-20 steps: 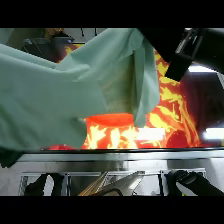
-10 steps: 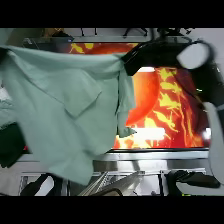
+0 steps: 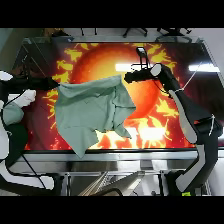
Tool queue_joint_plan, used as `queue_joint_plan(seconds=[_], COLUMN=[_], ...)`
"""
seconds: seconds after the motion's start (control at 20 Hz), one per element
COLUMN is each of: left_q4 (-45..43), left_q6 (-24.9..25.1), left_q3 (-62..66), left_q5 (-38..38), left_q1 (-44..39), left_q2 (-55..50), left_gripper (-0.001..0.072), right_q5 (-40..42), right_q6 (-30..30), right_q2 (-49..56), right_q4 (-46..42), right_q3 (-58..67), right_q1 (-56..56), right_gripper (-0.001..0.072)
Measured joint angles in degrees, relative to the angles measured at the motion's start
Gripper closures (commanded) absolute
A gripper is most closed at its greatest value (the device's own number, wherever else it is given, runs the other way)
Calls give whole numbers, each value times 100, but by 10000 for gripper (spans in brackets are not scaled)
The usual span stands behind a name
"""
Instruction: Fold the shirts.
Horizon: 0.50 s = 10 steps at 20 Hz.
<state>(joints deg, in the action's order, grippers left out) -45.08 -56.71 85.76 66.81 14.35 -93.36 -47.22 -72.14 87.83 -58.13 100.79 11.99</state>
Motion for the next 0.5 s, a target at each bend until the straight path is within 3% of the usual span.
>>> queue_joint_plan(seconds=[0.3, 0.5], left_q4=[-35, -348], left_q6=[-444, -608], left_q3=[761, -428], left_q5=[1259, 1683], left_q1=[498, 1047], left_q2=[-369, 83], left_gripper=[142, 142], right_q5=[-1725, -2522], right_q6=[-57, -35], right_q2=[-654, -1257], right_q4=[203, 251], right_q3=[-118, -1198], right_q1=[-850, -1064], right_gripper=[350, 351])
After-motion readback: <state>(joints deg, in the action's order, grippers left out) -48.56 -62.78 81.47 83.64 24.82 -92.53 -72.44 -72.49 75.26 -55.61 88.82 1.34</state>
